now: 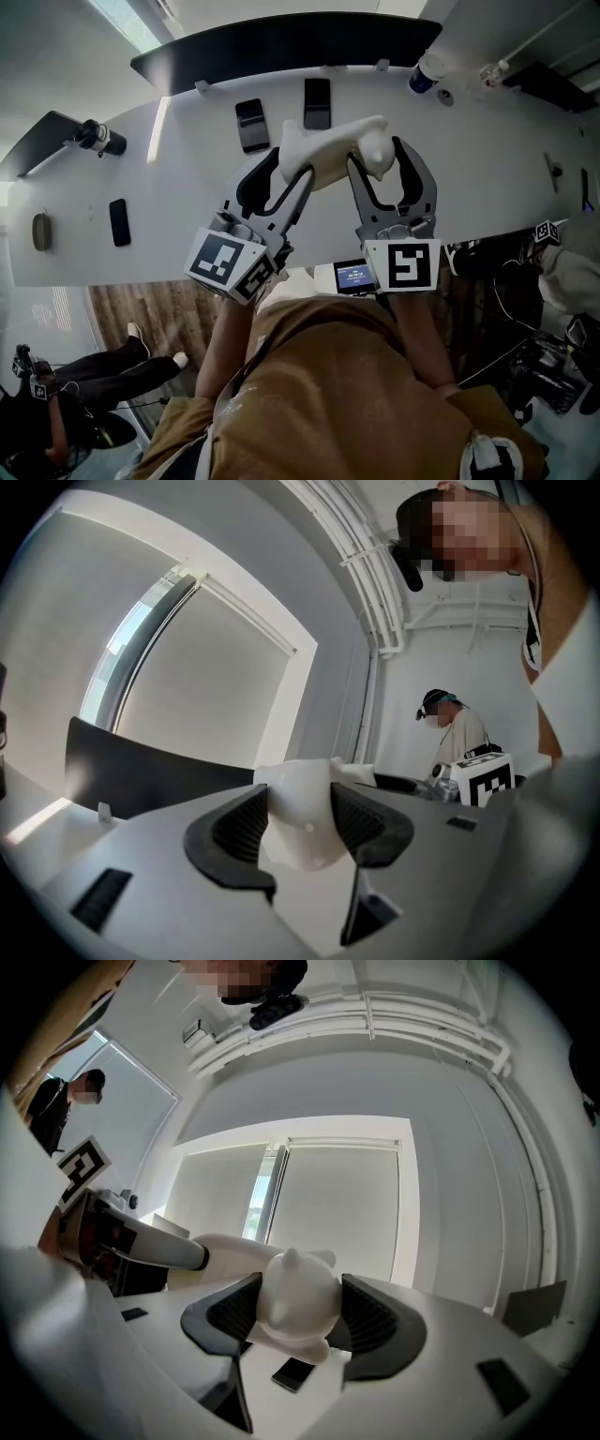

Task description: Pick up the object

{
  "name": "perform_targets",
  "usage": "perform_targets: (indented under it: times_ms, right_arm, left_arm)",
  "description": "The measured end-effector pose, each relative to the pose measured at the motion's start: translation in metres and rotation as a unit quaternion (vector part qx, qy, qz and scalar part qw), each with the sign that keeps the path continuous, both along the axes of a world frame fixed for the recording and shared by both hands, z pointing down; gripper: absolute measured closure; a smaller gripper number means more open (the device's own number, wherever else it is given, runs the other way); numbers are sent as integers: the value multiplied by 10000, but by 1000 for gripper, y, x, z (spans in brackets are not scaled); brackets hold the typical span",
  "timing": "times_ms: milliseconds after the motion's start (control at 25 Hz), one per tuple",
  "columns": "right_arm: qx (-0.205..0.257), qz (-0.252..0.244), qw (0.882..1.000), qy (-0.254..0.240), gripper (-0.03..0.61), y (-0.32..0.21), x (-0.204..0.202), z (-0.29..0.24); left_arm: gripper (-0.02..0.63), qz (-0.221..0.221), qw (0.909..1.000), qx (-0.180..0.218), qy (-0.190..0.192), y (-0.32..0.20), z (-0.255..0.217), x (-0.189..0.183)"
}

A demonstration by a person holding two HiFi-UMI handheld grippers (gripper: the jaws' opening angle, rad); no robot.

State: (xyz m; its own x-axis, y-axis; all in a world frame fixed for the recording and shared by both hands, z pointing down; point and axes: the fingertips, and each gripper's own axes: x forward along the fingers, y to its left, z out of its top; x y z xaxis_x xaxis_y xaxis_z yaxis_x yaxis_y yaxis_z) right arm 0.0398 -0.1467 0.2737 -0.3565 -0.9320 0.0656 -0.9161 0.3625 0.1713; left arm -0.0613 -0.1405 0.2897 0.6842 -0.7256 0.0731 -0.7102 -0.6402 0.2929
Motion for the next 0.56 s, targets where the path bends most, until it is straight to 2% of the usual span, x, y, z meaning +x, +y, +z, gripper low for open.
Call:
perform_targets:
  times_ms: [560]
  right_arm:
    - [-73, -20, 10000, -17, 321, 0, 0, 4]
  left_arm:
    - [397, 11, 10000, -87, -41, 1, 4, 0]
